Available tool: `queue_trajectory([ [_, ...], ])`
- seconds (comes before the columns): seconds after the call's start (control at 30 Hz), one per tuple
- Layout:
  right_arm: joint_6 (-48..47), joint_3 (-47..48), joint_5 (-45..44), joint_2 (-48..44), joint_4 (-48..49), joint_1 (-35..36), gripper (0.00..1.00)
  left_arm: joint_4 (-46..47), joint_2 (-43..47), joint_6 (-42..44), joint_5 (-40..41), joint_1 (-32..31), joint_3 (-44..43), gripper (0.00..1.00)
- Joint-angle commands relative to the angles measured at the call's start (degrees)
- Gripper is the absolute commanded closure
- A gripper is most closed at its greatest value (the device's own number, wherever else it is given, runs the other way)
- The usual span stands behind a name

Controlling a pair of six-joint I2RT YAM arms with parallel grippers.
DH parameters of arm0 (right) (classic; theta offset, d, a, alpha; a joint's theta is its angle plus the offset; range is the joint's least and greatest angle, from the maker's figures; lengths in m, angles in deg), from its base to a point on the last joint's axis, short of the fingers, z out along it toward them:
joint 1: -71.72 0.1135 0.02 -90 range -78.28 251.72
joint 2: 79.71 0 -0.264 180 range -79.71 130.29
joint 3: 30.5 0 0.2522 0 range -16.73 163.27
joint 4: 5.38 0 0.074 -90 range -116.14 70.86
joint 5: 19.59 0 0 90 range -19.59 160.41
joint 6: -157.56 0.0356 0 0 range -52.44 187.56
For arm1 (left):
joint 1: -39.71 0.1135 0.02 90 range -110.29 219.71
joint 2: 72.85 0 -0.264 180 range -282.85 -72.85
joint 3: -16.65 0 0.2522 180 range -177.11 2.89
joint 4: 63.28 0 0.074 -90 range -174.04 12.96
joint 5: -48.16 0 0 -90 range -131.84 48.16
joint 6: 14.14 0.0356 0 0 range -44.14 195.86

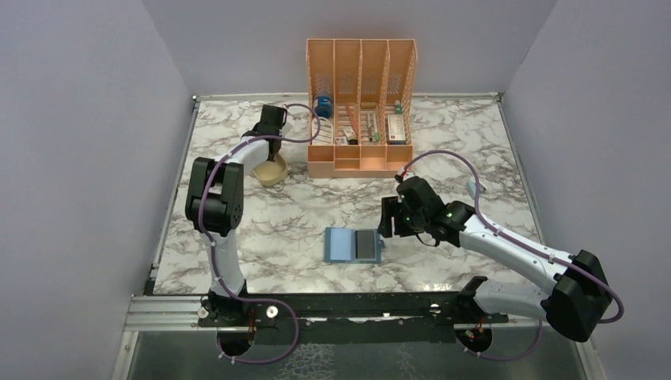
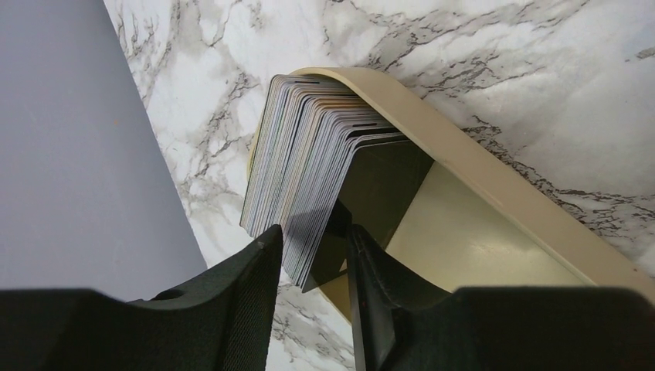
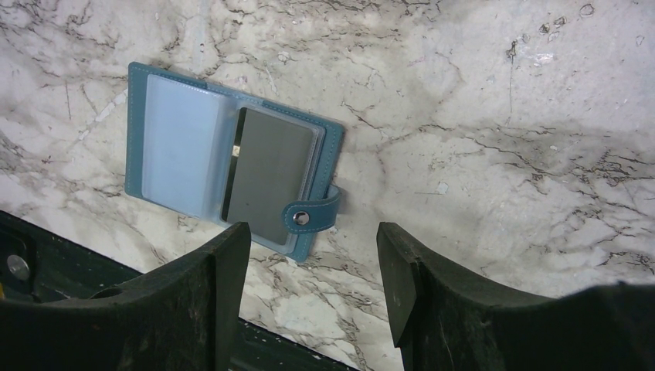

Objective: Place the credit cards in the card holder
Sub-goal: Pick up the credit card from the storage box.

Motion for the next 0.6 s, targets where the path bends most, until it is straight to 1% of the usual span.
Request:
queue_trajectory([
  [0.0, 0.6, 0.9, 0.3, -1.1, 0.9, 0.3, 0.38, 1.1, -0.8, 1.1, 3.0, 0.4, -2.6, 0.63],
  [0.2, 0.6, 0.9, 0.3, -1.2, 0.9, 0.3, 0.38, 0.9, -1.1, 1.5, 4.6, 0.4, -3.5, 0.64],
  [0.27, 0.7, 1.0, 0.4, -1.3, 0.9, 0.2, 0.38, 0.7, -1.1, 1.4, 4.5, 0.4, -3.8, 0.66],
  [0.37, 0.7, 0.8, 0.5, -1.3, 0.9, 0.3, 0.38, 0.3, -1.5, 1.4, 4.3, 0.4, -3.9, 0.69],
  [0.57, 0.4, 0.7, 0.6, -1.3, 0.9, 0.3, 0.38, -0.9, -1.7, 0.7, 3.7, 0.4, -4.0, 0.81],
])
